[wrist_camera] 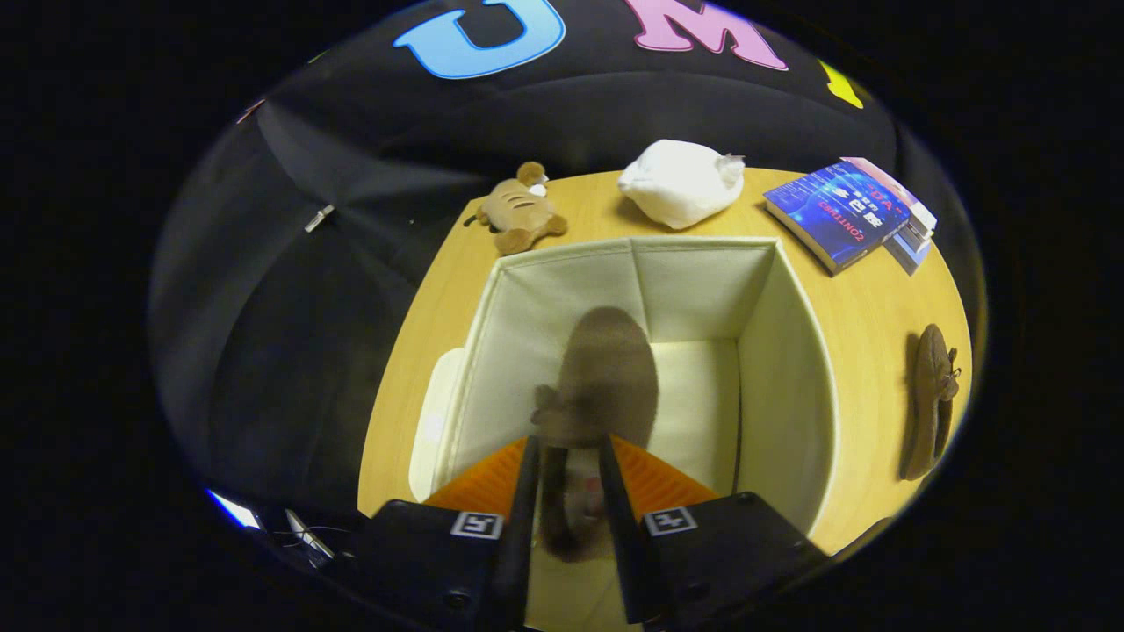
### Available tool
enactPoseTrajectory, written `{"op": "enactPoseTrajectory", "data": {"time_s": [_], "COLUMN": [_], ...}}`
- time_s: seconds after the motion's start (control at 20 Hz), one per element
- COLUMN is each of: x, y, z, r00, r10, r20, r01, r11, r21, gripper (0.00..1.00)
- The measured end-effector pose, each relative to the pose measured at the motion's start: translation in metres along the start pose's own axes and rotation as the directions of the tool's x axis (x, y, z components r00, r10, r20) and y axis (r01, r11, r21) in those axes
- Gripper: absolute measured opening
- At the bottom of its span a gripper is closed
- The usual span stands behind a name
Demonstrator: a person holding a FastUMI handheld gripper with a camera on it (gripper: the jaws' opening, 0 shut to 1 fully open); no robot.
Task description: Open the storage box then place both shoes into the box .Put the left shoe in first, then the right shoe, with the right side of both shoes facing outward in a uniform manner.
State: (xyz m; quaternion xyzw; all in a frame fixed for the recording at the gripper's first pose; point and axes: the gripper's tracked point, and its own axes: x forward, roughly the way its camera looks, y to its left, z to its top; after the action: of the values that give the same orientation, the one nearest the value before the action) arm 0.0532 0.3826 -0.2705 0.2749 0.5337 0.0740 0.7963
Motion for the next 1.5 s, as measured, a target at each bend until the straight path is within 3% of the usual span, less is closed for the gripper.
{"op": "enactPoseTrajectory", "data": {"time_s": [0.1,0.2,0.45,0.8,1.1,1.5], "x": [-0.004,-0.011,-0.031,-0.102,-0.155,-0.181], "y": [0.005,0.001,-0.015,-0.060,-0.163,-0.350], "z": [-0.002,0.000,0.008,0.047,0.055,0.011], "r00": [1.000,0.999,0.998,0.967,0.952,0.935], "r10": [0.027,0.031,0.048,0.149,0.059,-0.230], "r20": [-0.001,0.008,0.049,0.209,0.300,0.270], "r01": [-0.027,-0.031,-0.044,-0.101,0.039,0.294], "r11": [1.000,0.999,0.996,0.969,0.950,0.928], "r21": [-0.006,-0.020,-0.074,-0.225,-0.310,-0.228], "gripper": [0.64,0.76,0.80,0.81,0.80,0.81]}}
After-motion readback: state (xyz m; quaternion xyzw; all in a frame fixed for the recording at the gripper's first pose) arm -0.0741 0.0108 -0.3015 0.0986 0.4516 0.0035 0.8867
